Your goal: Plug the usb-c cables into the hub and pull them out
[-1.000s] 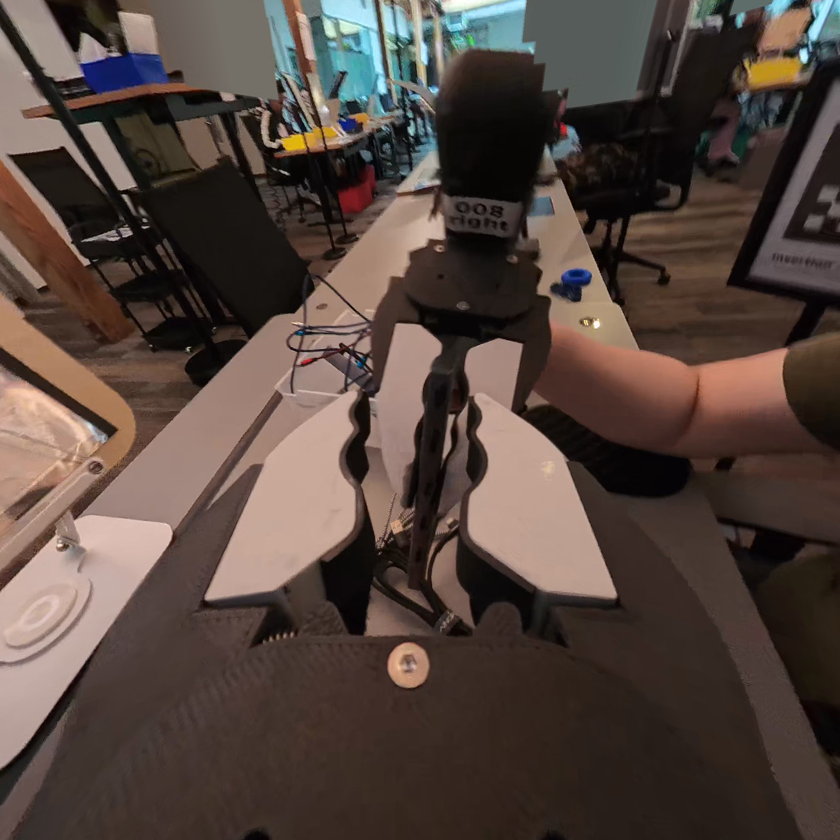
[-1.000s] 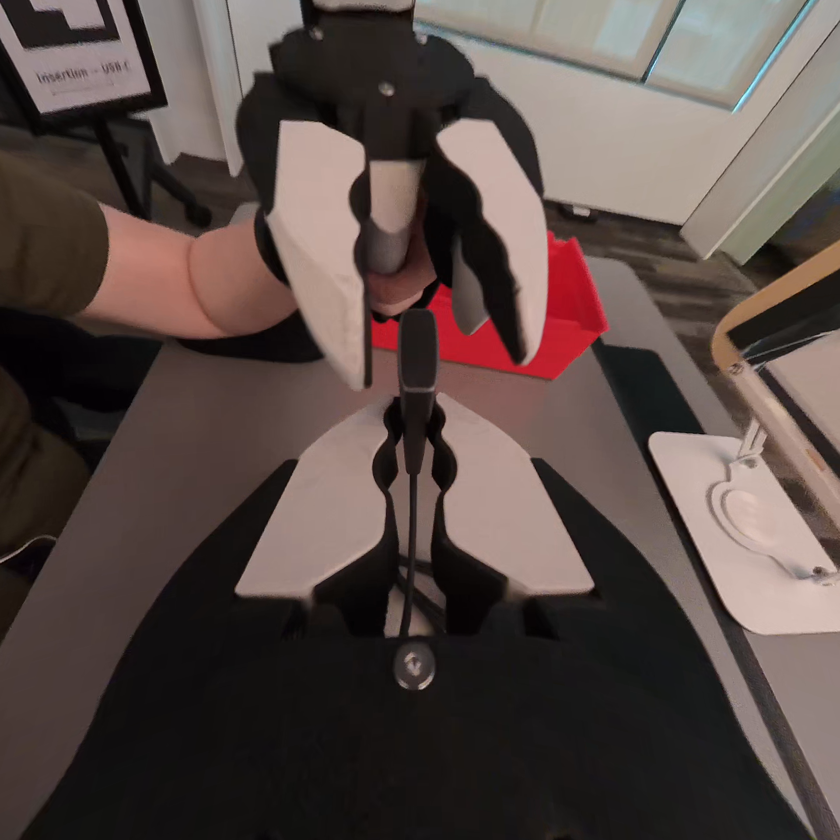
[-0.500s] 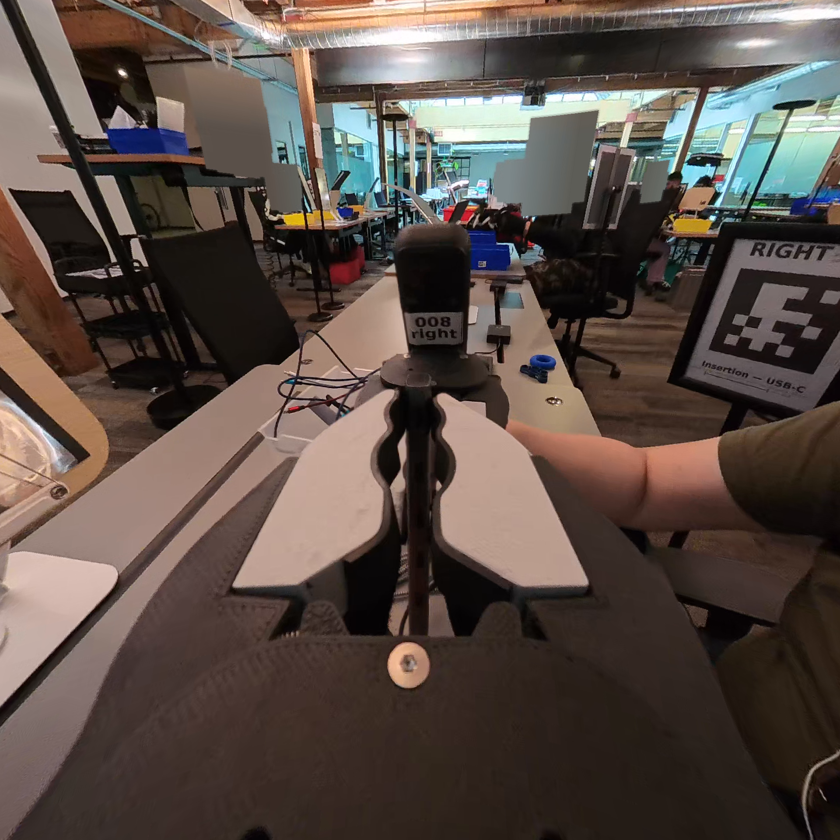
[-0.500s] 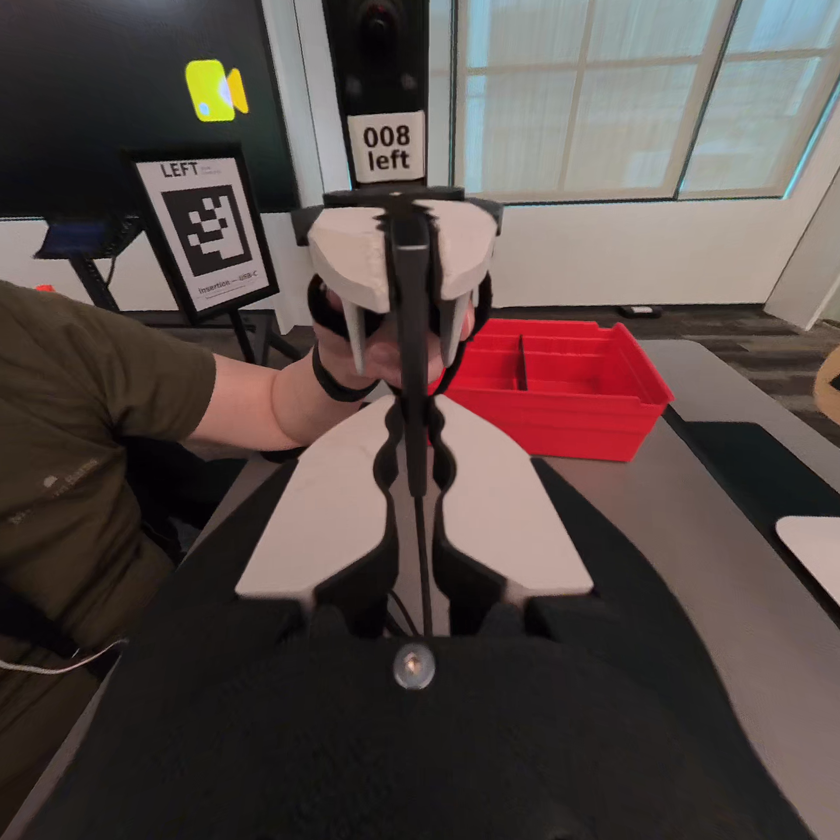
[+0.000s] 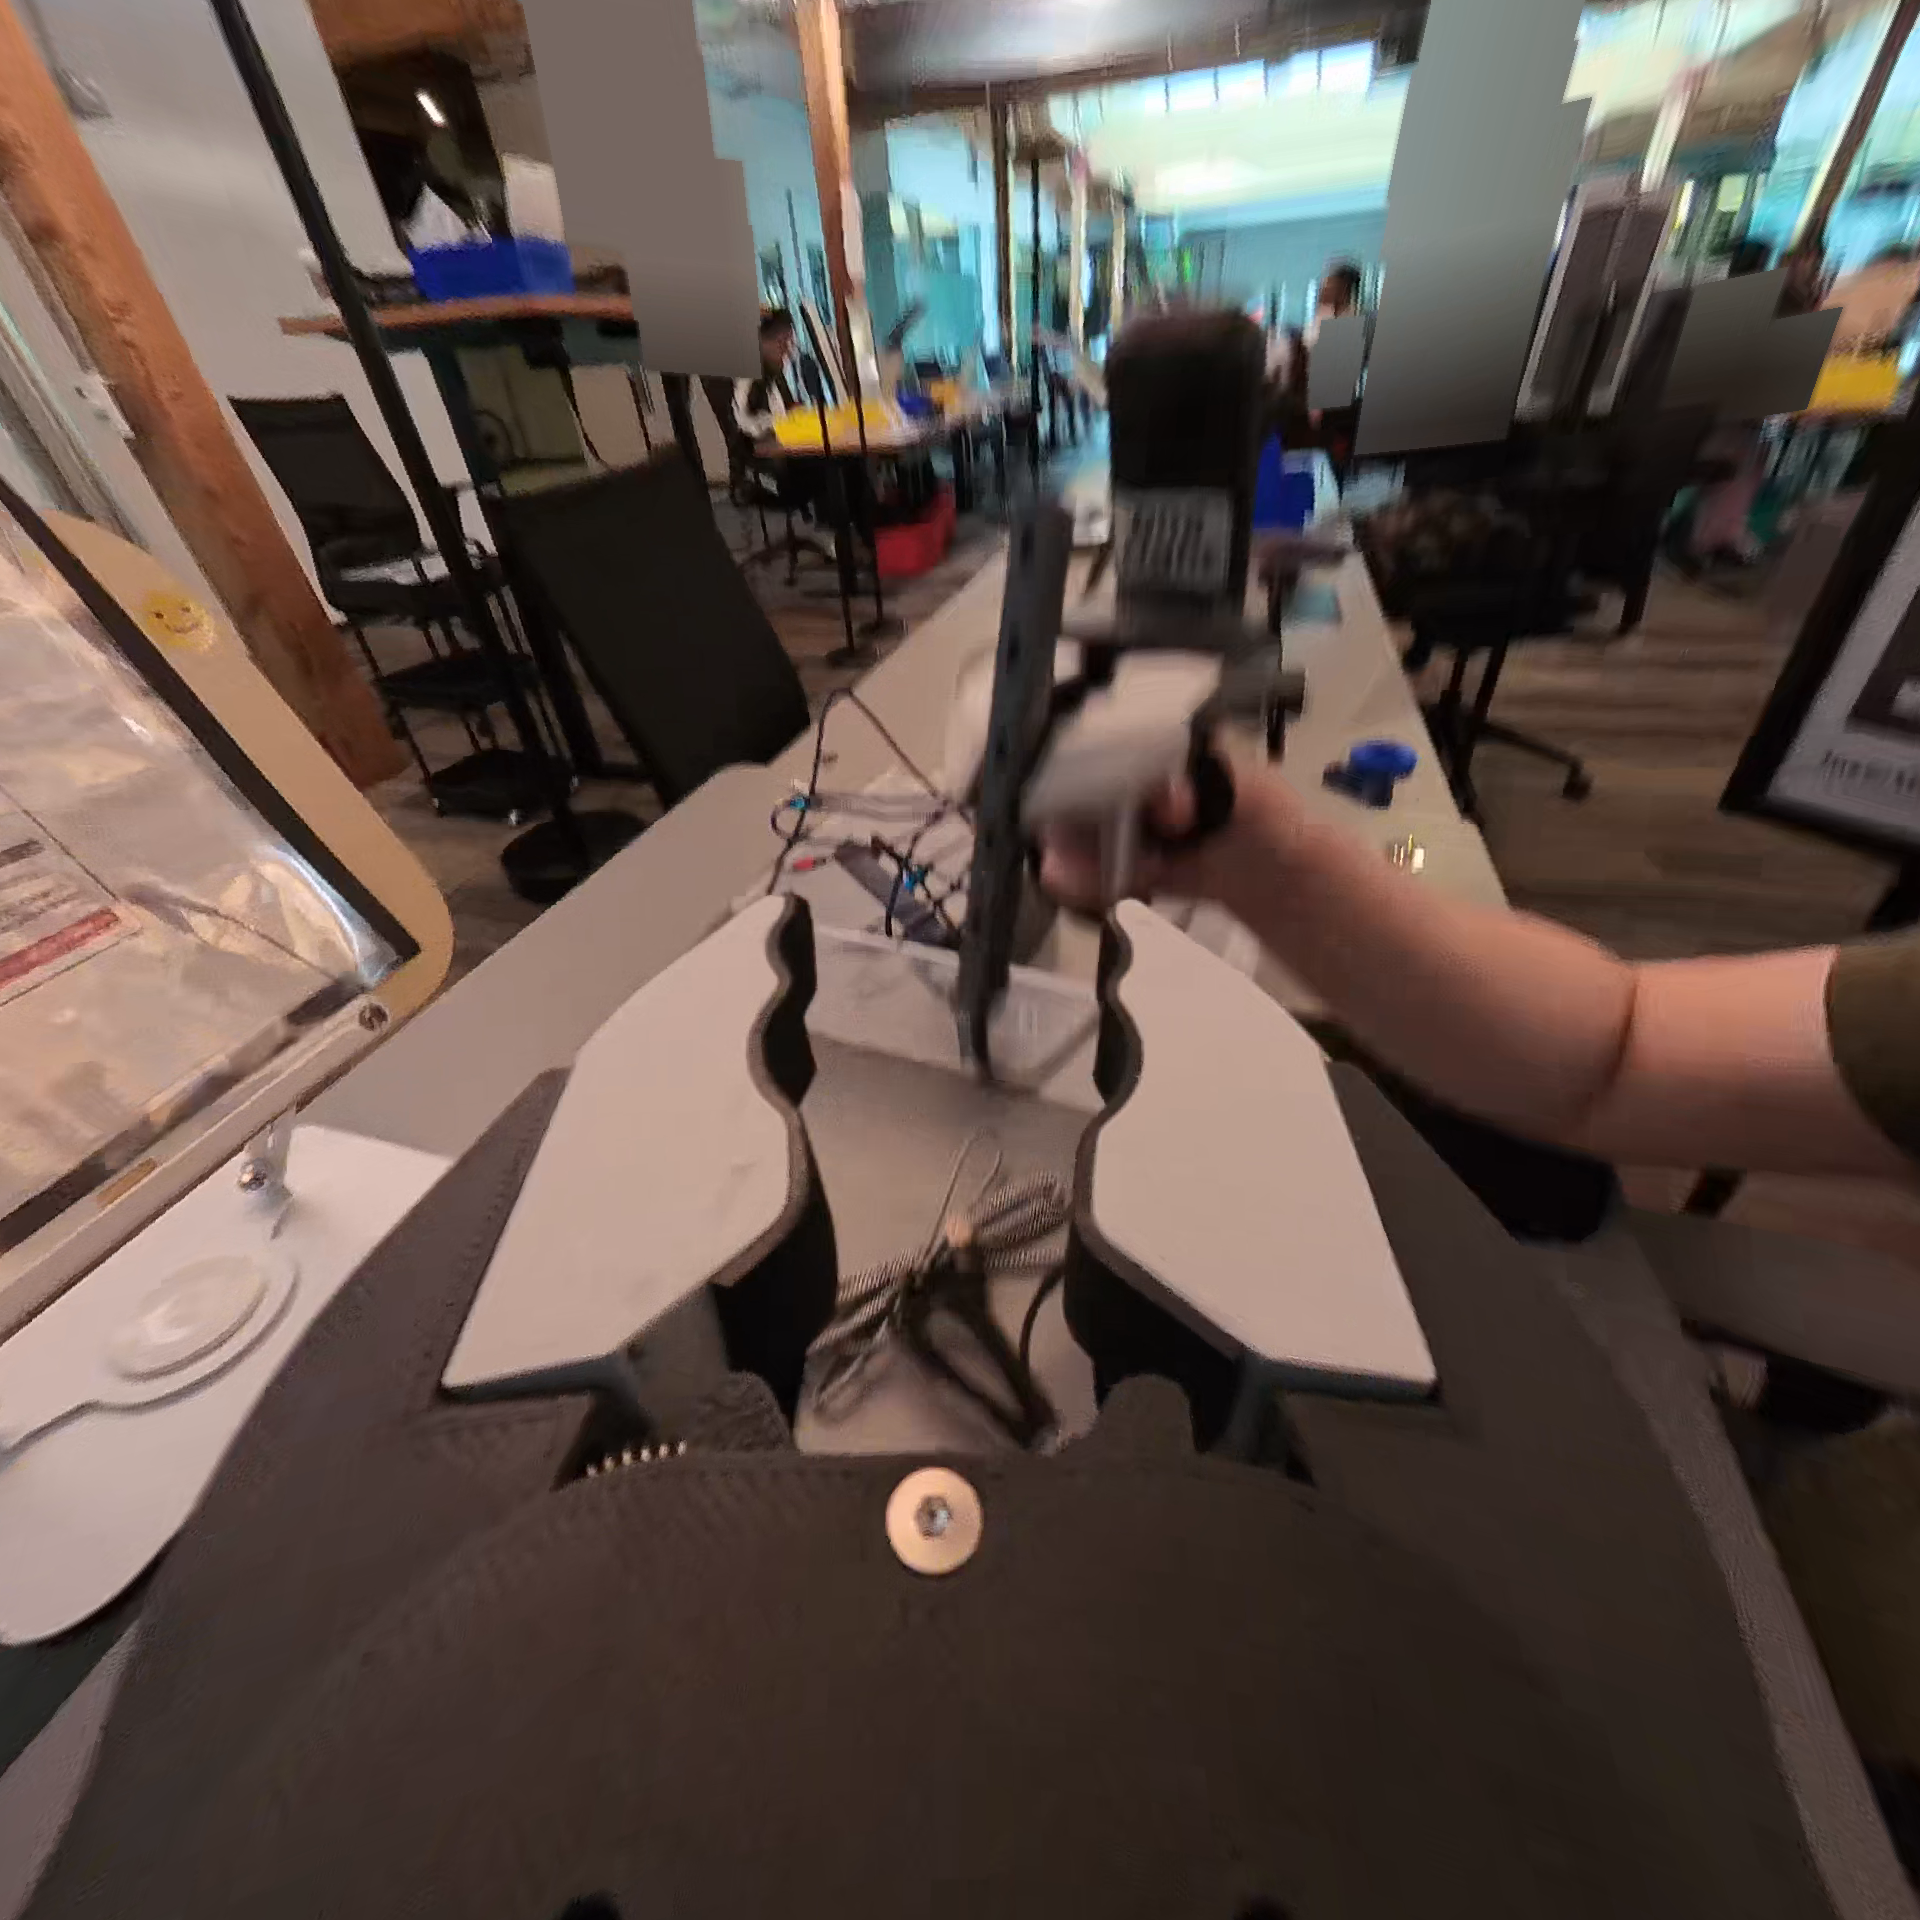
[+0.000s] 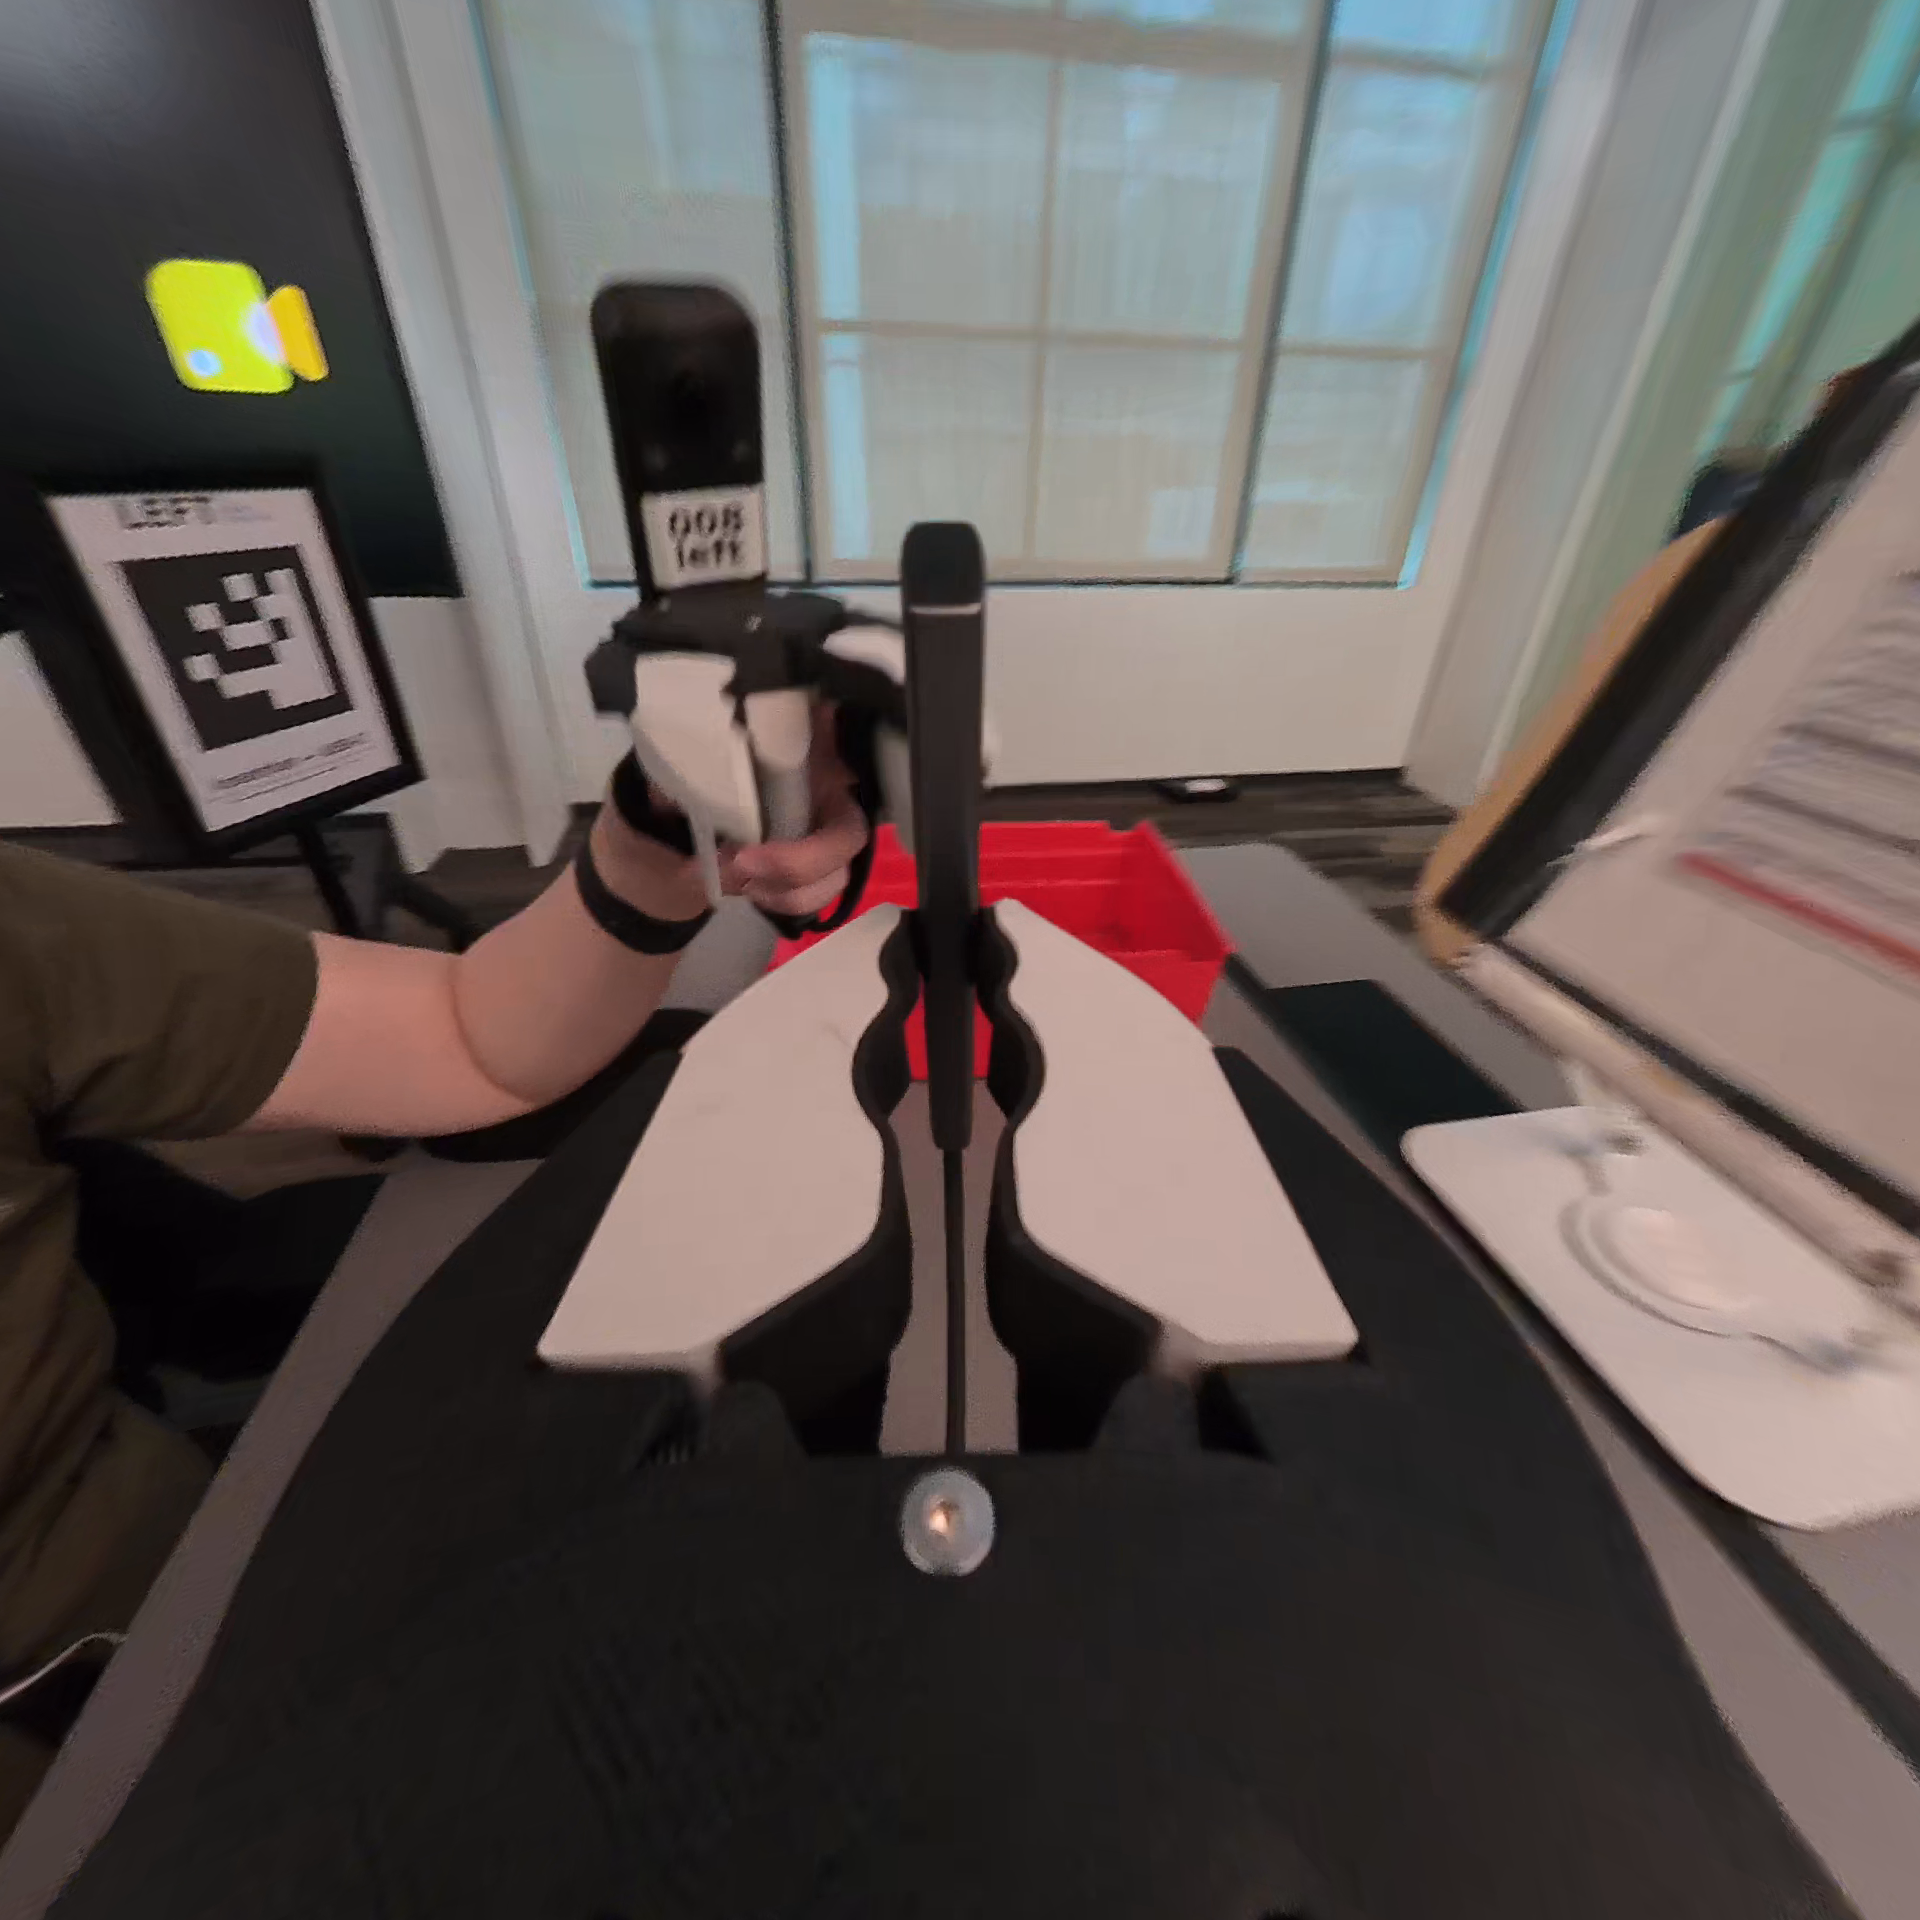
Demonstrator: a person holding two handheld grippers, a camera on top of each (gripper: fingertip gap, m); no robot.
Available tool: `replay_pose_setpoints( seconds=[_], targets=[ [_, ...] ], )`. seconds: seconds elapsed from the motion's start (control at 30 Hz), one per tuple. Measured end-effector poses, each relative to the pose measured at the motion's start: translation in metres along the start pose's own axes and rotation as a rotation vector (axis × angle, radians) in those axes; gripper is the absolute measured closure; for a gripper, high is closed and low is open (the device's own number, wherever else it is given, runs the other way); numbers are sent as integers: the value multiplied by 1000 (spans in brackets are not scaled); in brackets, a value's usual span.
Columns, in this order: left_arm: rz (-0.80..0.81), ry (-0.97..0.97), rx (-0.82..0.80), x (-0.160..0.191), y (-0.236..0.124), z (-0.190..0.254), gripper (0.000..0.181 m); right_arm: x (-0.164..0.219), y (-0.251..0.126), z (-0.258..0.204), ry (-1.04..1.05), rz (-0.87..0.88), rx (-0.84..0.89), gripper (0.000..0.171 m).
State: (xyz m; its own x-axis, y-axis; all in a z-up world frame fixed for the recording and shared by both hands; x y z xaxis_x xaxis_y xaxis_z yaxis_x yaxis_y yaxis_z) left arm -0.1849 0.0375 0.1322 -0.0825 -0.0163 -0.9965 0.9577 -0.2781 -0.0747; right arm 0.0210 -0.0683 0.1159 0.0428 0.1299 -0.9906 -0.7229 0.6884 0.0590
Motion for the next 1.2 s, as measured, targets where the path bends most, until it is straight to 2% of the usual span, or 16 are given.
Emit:
replay_pose_setpoints(
  seconds=[0.1, 0.2, 0.3, 0.43, 0.5, 0.63, 0.8, 0.93, 1.07, 1.2],
  targets=[
    [-212, 108, 14, 18, 13, 2, 134, -27, -48, 6, -31, 68, 118, 160],
    [-409, 259, 41, 52, 47, 13, 134, -45, -83, 2, -49, 136, 196, 160],
    [-543, 452, 89, 95, 83, 28, 136, -57, -100, -3, -71, 143, 255, 160],
    [-666, 730, 49, 147, 113, 36, 141, -65, -112, -10, -101, 160, 275, 160],
    [-679, 799, 60, 162, 120, 38, 144, -68, -115, -11, -98, 169, 273, 160],
    [-741, 815, 112, 180, 129, 43, 140, -69, -120, -10, -94, 185, 270, 160],
    [-705, 902, 130, 189, 137, 48, 151, -68, -123, -9, -77, 195, 258, 160],
    [-700, 954, 131, 198, 139, 46, 154, -68, -123, -8, -71, 198, 255, 160],
    [-625, 1005, 86, 201, 137, 43, 155, -67, -122, -8, -68, 188, 255, 160],
    [-592, 993, 105, 202, 131, 43, 161, -66, -121, -7, -68, 179, 259, 160]
  ],
)
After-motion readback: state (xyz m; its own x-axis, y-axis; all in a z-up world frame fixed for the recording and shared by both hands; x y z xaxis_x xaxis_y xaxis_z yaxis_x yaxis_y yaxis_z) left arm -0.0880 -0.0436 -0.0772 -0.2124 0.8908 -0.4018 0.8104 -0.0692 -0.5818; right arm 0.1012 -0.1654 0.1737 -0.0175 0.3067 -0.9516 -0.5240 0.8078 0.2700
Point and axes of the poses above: each gripper's, where its closed fingertips meet, y out along the fingers, x out of its underside, z = x × y across the jaws, the point moved 10 cm from there along -y, back along the fingers, and after that the axes turned 6 degrees about -y, right-handed, at the moved point
